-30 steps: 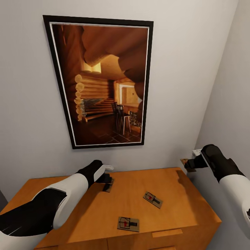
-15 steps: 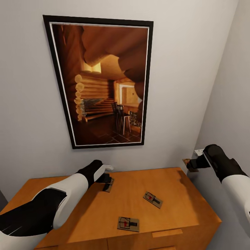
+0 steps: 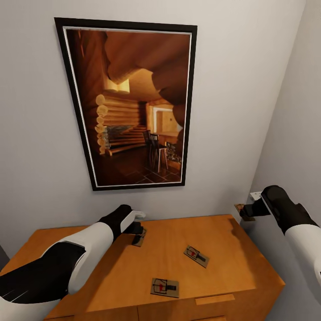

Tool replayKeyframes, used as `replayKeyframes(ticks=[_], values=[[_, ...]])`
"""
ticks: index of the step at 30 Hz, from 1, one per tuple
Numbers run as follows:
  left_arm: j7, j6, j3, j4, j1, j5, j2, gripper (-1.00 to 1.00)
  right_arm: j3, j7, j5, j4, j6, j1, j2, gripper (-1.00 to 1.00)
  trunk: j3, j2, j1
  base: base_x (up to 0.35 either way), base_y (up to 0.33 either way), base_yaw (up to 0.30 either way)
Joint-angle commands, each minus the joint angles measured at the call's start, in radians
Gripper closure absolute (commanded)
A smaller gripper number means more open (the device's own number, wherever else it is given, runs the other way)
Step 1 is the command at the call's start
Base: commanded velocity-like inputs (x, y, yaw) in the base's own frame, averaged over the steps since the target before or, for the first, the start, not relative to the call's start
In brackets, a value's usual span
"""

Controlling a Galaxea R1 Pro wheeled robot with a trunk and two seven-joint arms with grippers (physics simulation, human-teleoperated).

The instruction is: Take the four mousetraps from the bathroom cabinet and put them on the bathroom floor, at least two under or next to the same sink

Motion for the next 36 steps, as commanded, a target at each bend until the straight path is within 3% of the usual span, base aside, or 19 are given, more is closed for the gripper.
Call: replayKeyframes(ticks=[1, 11, 28, 32, 36], values=[[0.007, 0.004, -0.006, -0.002, -0.001, 0.011, 0.0, -1.0, 0.004, 0.007, 0.008, -0.001, 0.005, -0.001, -0.001, 1.0, -0.002, -0.002, 0.0, 0.0, 0.0, -0.067], [0.007, 0.005, -0.006, -0.002, -0.001, 0.011, 0.0, -1.0, 0.003, 0.004, 0.007, -0.001, 0.007, -0.001, -0.005, 1.0, -0.002, -0.002, 0.0, 0.0, 0.0, -0.161], [0.005, 0.008, -0.005, 0.0, -0.001, 0.011, 0.0, -1.0, 0.004, 0.005, 0.007, -0.001, 0.007, -0.001, -0.007, 1.0, -0.002, -0.002, 0.0, 0.0, 0.0, -0.008], [0.006, 0.009, -0.005, 0.0, -0.001, 0.011, 0.0, -1.0, 0.004, 0.006, 0.007, 0.0, 0.007, -0.001, -0.007, 1.0, -0.014, -0.03, 0.016, 0.0, 0.0, 0.0], [0.005, 0.01, -0.005, 0.0, -0.001, 0.012, 0.0, -1.0, 0.004, 0.007, 0.007, -0.001, 0.007, -0.001, -0.007, 1.0, -0.014, -0.03, 0.016, 0.0, 0.0, 0.0]])
